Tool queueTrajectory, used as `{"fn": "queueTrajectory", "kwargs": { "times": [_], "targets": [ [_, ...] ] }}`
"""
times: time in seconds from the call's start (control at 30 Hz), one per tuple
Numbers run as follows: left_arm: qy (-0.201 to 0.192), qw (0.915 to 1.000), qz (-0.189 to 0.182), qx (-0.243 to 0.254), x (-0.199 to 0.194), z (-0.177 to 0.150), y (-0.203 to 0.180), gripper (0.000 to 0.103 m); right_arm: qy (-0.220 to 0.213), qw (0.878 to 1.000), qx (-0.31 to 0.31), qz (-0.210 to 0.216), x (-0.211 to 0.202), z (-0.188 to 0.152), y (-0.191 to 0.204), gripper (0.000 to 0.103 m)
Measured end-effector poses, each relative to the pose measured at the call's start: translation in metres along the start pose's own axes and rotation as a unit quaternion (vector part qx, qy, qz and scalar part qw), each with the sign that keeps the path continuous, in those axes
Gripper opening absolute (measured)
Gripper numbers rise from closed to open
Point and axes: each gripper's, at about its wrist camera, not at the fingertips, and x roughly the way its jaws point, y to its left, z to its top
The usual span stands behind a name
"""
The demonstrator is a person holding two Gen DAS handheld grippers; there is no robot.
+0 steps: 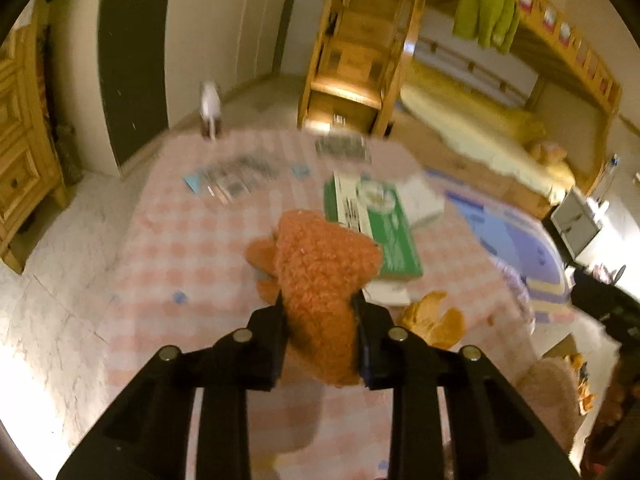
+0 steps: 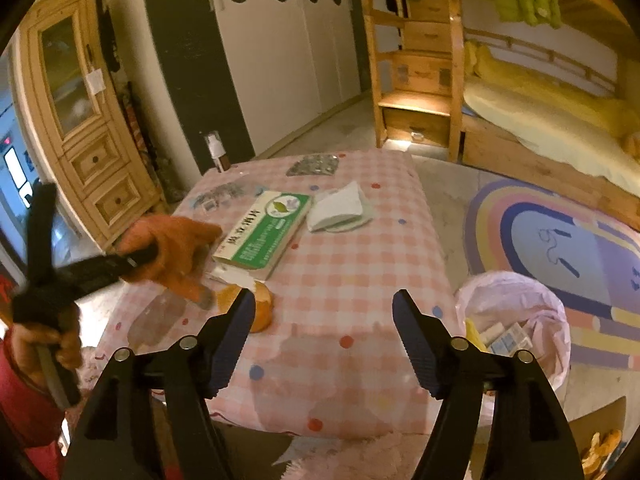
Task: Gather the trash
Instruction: 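Grasp the orange peel with the right tool while the left tool holds the glove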
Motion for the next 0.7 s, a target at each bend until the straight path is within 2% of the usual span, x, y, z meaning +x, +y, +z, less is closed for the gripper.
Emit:
{"fn": "queueTrajectory", "kwargs": {
  "times": [0.13, 0.27, 0.3, 0.43, 0.57, 0.7],
  "targets": [
    [-0.026, 0.9996, 0.009, -0.009, -0.033, 0.004, 0.007, 0.026, 0.012, 1.0, -0.017, 0.004, 0.009, -0.001, 0.015, 0.071],
    [-0.008, 0.9999, -0.006, -0.006, -0.03, -0.006, 0.006, 0.026, 0.046, 0.998, -0.047, 0.021, 0.035, -0.012, 0.039, 0.056],
    [-0.004, 1.0, -0.008, -0.004, -0.026, -0.009, 0.005, 0.026, 0.053, 0.997, -0.052, 0.023, 0.04, -0.015, 0.044, 0.055],
    [0.012, 0.9996, -0.027, -0.001, -0.018, -0.024, 0.006, 0.026, 0.078, 0.994, -0.077, 0.031, 0.065, -0.021, 0.061, 0.055],
    [0.014, 0.9996, -0.026, 0.004, -0.017, -0.034, 0.007, 0.026, 0.103, 0.99, -0.083, 0.038, 0.089, -0.022, 0.068, 0.063],
    [0.018, 0.9996, -0.023, -0.003, -0.014, -0.037, 0.012, 0.026, 0.122, 0.988, -0.093, 0.028, 0.108, -0.023, 0.074, 0.063]
  ]
}}
